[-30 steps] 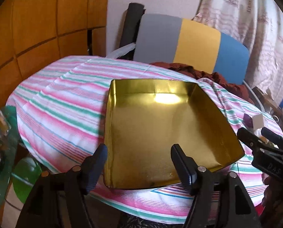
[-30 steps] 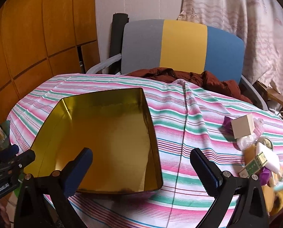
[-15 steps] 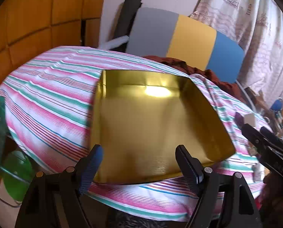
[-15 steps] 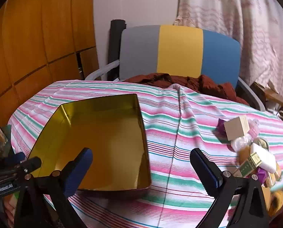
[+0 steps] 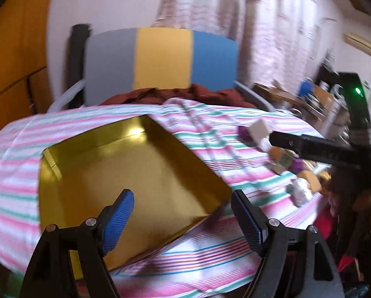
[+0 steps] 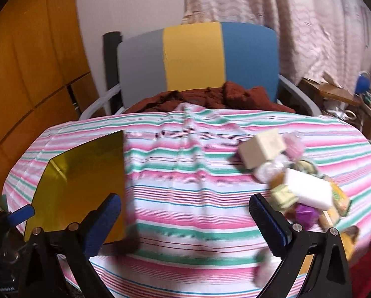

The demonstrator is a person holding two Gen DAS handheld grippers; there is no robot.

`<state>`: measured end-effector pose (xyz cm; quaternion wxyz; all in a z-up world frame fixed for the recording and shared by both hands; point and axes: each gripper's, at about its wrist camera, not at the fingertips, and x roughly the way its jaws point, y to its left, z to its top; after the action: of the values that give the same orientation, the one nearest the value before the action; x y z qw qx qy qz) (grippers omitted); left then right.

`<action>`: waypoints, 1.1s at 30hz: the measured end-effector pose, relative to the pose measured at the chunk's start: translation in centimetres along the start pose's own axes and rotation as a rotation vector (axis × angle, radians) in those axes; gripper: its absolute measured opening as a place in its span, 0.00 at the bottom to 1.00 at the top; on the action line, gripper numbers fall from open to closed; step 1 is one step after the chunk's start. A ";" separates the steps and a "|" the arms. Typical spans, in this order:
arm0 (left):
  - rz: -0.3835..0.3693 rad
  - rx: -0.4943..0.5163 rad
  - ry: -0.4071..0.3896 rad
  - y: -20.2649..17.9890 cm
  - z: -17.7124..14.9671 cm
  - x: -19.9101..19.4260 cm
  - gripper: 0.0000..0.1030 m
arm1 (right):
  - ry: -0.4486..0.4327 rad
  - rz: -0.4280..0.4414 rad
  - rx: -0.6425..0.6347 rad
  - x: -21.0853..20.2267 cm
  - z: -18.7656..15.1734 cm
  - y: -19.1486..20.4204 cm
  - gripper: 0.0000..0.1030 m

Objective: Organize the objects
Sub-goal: 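Move both tools from the gold tray toward the pile of items, then grasp the clear plastic bag with the left tool while the right tool grasps the yellow sponge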

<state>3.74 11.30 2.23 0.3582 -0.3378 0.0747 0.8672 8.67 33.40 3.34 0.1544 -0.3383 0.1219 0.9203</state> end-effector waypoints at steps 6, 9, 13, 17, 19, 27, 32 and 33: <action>-0.155 0.090 -0.017 -4.3 1.6 1.3 0.84 | 0.024 -0.064 0.120 -1.8 0.6 -7.0 1.00; -0.231 0.135 0.001 -6.8 2.0 2.4 0.91 | 0.015 -0.127 0.182 -3.5 0.9 -11.1 1.00; -0.299 0.169 0.068 -10.0 2.0 5.1 0.99 | 0.018 -0.176 0.296 -5.0 0.6 -15.8 1.00; -0.322 0.234 0.123 -13.5 2.0 7.4 0.93 | 0.004 -0.199 0.359 -6.2 0.0 -18.4 1.00; -0.343 0.237 0.159 -14.6 1.9 8.7 0.86 | 0.001 -0.200 0.359 -6.5 -0.2 -18.8 1.00; -0.367 0.270 0.263 -18.6 0.6 13.2 0.62 | 0.027 -0.182 0.333 -6.0 -0.9 -19.2 1.00; -0.418 0.269 0.318 -20.5 0.2 15.4 0.57 | 0.051 -0.171 0.326 -5.3 -1.2 -19.2 1.00; -0.423 0.265 0.328 -20.8 0.1 15.8 0.54 | 0.054 -0.170 0.323 -5.2 -1.3 -19.2 1.00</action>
<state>9.51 35.54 -5.46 0.5551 -0.4319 0.1718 0.6898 20.24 49.66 3.53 0.2807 -0.3427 0.2432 0.8629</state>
